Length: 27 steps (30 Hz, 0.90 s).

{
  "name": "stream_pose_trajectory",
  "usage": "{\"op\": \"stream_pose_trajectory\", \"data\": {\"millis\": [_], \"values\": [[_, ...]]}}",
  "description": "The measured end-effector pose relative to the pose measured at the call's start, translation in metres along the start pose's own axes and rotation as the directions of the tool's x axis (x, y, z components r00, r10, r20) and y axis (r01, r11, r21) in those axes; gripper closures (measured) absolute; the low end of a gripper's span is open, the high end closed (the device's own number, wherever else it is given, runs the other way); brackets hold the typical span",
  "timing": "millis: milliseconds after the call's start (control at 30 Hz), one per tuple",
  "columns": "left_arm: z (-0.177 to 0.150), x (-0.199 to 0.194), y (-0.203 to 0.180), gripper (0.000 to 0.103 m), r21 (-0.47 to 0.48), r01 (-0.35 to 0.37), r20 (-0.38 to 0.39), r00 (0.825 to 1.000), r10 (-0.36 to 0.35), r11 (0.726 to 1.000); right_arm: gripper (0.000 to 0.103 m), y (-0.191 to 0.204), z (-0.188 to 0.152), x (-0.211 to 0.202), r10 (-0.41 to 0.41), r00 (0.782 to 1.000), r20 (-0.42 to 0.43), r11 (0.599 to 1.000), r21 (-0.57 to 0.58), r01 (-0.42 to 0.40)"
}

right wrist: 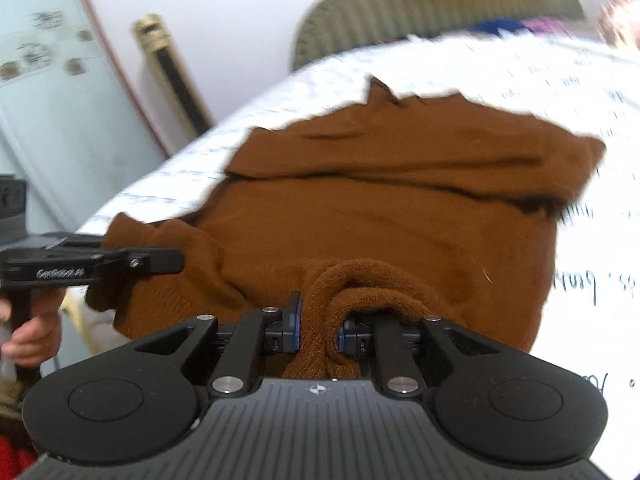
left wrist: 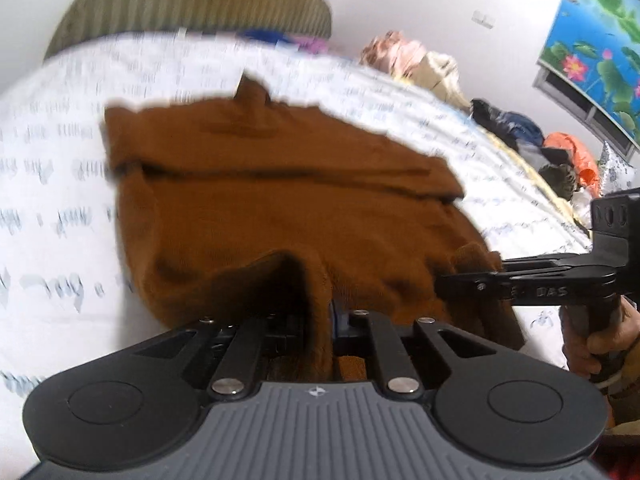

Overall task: Fold small clothes
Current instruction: 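Lift the held hem with both grippers and carry it toward the collar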

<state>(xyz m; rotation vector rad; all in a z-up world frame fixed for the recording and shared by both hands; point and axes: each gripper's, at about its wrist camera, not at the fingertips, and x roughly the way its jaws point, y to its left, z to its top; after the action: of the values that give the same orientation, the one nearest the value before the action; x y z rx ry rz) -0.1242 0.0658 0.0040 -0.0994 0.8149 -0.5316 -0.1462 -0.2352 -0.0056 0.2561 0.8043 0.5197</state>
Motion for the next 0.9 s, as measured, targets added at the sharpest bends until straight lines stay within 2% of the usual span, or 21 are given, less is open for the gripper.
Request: {"op": "stream_pose_trajectory", "data": {"millis": [67,100,133,200,300,400,467,500,533,567,600,733,900], "values": [[-0.007,0.005,0.005,0.091,-0.03,0.006,-0.014,1.0,-0.006,1.0,0.078,-0.004,-0.008,-0.001,0.032,0.999,0.0,0.999,0.041,-0.032],[-0.01,0.004,0.008,0.089,-0.043,0.015,-0.013,1.0,-0.016,0.999,0.07,-0.004,-0.012,-0.004,0.048,0.999,0.001,0.998,0.048,-0.048],[-0.014,0.002,0.011,0.088,-0.056,0.026,-0.01,1.0,-0.027,0.998,0.066,-0.004,-0.017,-0.006,0.063,0.998,0.002,0.997,0.053,-0.063],[-0.019,-0.004,0.015,0.08,-0.076,0.045,-0.007,0.999,-0.045,0.996,0.053,-0.004,-0.026,-0.013,0.083,0.996,-0.019,0.995,0.062,-0.081],[-0.027,-0.008,0.017,0.078,-0.083,0.046,-0.004,0.999,-0.046,0.996,0.051,-0.001,-0.039,-0.019,0.081,0.996,-0.036,0.995,0.053,-0.079],[-0.033,-0.01,0.017,0.078,-0.079,0.046,-0.001,0.999,-0.046,0.996,0.051,-0.004,-0.043,-0.02,0.107,0.994,-0.023,0.99,0.091,-0.104],[-0.034,-0.01,0.015,0.079,-0.074,0.042,0.0,0.999,-0.042,0.996,0.052,-0.005,-0.043,-0.016,0.113,0.993,-0.02,0.988,0.105,-0.11],[-0.033,-0.01,0.013,0.084,-0.07,0.036,-0.002,0.999,-0.037,0.997,0.055,-0.004,-0.042,-0.013,0.107,0.994,-0.019,0.989,0.107,-0.105],[-0.032,-0.011,0.011,0.087,-0.065,0.036,-0.002,0.999,-0.036,0.997,0.06,-0.003,-0.041,-0.011,0.091,0.996,-0.014,0.99,0.106,-0.089],[-0.032,-0.012,0.009,0.089,-0.06,0.039,-0.002,0.999,-0.04,0.997,0.073,-0.001,-0.041,-0.01,0.068,0.998,-0.013,0.992,0.103,-0.066],[-0.031,-0.015,0.006,0.089,-0.051,0.041,0.006,0.999,-0.041,0.998,0.077,0.0,-0.04,-0.01,0.053,0.999,-0.01,0.993,0.104,-0.052],[-0.028,-0.037,0.001,0.09,-0.029,0.063,0.062,0.996,-0.061,0.998,0.082,0.005,-0.037,-0.02,0.096,0.995,0.002,0.991,0.09,-0.096],[-0.022,-0.081,0.004,0.09,-0.03,0.125,0.168,0.979,-0.119,0.992,0.083,0.018,-0.026,-0.059,0.2,0.978,0.065,0.978,0.054,-0.204]]}}
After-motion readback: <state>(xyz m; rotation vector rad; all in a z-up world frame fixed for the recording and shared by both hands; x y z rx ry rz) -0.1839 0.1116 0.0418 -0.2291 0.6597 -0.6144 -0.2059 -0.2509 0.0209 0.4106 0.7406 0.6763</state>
